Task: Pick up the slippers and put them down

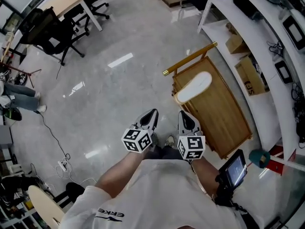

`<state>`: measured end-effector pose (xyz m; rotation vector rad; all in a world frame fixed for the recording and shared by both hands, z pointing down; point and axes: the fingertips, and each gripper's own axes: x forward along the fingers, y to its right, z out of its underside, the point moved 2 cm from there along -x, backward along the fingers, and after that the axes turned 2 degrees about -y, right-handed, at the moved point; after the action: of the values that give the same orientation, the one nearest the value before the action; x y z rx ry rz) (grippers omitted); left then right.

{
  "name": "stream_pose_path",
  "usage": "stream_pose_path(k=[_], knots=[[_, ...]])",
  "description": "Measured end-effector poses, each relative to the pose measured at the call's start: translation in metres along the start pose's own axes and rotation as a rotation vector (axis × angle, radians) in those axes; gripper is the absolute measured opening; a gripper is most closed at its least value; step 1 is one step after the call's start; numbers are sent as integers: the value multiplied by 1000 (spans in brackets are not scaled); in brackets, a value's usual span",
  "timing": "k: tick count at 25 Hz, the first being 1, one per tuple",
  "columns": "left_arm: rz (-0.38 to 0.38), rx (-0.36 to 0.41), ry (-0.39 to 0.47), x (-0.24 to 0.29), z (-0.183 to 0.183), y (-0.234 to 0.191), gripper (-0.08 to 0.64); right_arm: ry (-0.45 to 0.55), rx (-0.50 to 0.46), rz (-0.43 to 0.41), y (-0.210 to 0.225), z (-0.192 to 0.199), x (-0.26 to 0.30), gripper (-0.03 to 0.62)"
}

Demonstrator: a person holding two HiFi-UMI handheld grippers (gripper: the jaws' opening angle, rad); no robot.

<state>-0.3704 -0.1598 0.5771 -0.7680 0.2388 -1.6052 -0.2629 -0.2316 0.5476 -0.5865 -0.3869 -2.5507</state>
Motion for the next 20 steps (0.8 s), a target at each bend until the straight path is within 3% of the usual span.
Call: stream_pose_path(k=[10,20], knots=[[42,-19,-138,63,40,-15,3,-87,22,88,42,31,33,5],[91,-97,-239,115,94,-37,3,-164,56,117,66,71,67,5]])
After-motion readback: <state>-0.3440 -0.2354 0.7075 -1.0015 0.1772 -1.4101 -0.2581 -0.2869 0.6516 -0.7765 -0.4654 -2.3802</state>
